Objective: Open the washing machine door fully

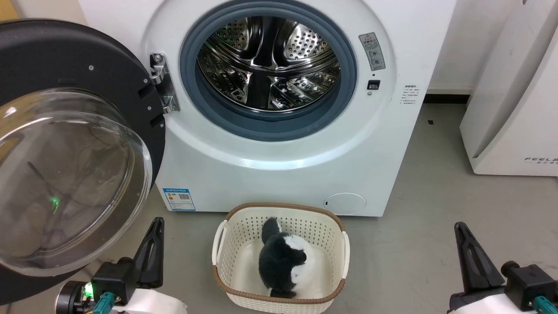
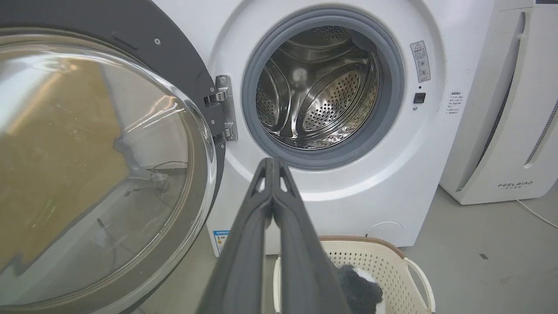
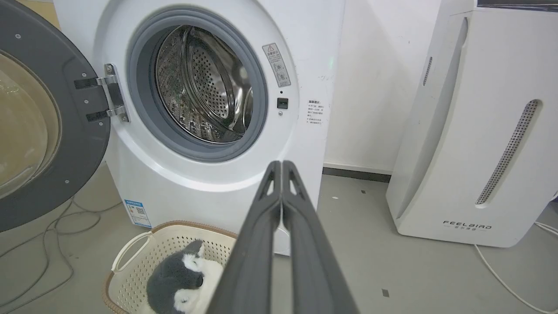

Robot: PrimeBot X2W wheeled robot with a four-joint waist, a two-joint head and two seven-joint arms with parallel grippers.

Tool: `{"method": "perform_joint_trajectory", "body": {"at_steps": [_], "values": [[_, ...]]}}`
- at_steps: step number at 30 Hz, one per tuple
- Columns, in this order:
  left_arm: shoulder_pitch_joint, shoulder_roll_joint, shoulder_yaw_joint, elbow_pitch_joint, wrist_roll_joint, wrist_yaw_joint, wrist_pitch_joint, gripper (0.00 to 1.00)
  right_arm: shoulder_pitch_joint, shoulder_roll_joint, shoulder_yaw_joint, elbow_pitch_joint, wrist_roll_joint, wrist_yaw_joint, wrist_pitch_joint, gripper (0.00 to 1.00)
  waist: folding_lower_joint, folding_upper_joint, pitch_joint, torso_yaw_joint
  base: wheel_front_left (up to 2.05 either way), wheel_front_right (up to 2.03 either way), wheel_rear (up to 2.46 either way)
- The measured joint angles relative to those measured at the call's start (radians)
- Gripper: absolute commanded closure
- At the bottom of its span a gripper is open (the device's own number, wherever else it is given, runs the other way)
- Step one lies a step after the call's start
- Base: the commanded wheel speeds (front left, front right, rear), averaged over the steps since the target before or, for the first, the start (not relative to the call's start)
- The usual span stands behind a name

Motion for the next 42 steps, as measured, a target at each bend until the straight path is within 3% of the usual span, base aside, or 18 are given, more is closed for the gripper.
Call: {"method": "perform_joint_trajectory", "body": {"at_steps": [42], "values": [[0.000, -0.005, -0.017, -0.025, 0.004, 0.038, 0.083, 1.00, -0.011, 0.000, 0.030, -0.016, -0.003, 0.000, 0.084, 1.00, 0.0000, 0.0000, 0.011, -0.011, 0.00, 0.00, 0.00]]}}
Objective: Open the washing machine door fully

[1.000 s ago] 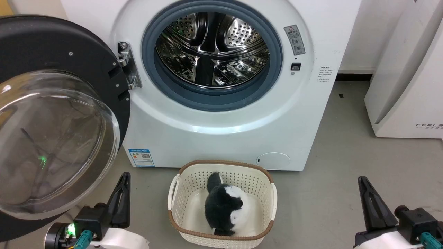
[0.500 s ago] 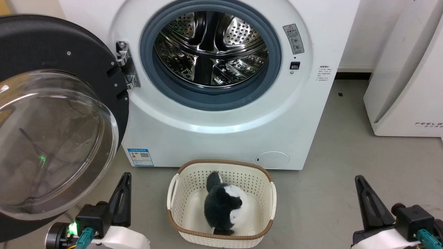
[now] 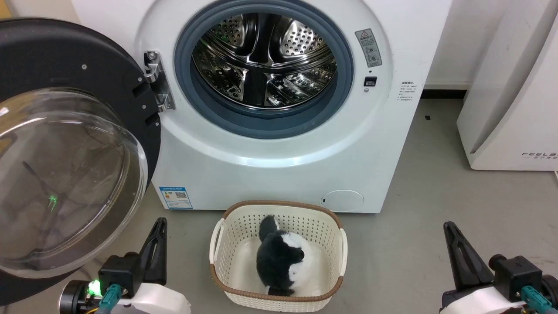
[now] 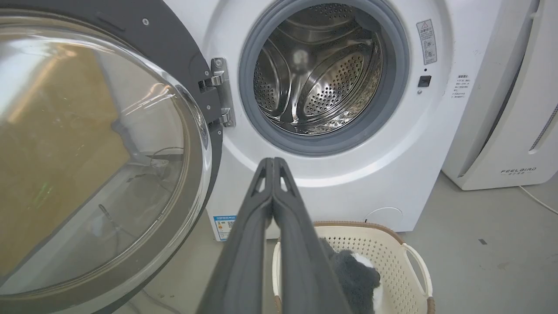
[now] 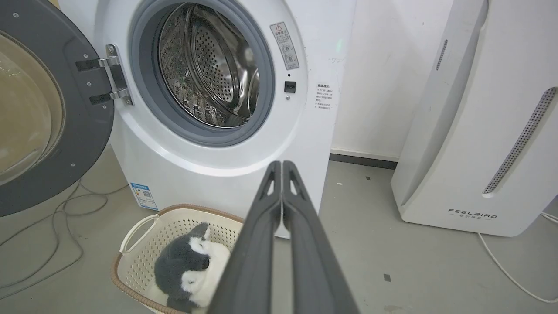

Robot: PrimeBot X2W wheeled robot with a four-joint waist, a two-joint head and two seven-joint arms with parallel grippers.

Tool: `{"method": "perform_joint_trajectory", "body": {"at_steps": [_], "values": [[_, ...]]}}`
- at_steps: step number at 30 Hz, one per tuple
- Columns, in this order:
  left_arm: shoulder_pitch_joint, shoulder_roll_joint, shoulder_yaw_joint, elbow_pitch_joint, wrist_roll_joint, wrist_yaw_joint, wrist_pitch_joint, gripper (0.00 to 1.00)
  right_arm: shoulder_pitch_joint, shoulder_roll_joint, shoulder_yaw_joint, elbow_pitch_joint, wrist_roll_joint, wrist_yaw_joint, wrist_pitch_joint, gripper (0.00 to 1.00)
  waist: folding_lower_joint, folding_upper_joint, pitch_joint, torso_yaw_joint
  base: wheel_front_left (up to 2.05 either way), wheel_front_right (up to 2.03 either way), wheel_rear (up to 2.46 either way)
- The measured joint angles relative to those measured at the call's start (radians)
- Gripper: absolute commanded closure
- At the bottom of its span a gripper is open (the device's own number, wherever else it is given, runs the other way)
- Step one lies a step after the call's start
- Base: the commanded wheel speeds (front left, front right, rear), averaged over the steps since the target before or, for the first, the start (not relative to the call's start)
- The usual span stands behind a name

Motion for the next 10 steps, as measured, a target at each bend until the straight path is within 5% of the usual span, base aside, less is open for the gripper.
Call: {"method": "perform_joint_trajectory", "body": {"at_steps": [10], "values": [[0.000, -0.004, -0.006, -0.010, 0.006, 0.009, 0.020, 1.00, -0.003, 0.000, 0.008, -0.003, 0.000, 0.000, 0.022, 1.00, 0.0000, 0.0000, 0.003, -0.003, 0.00, 0.00, 0.00]]}}
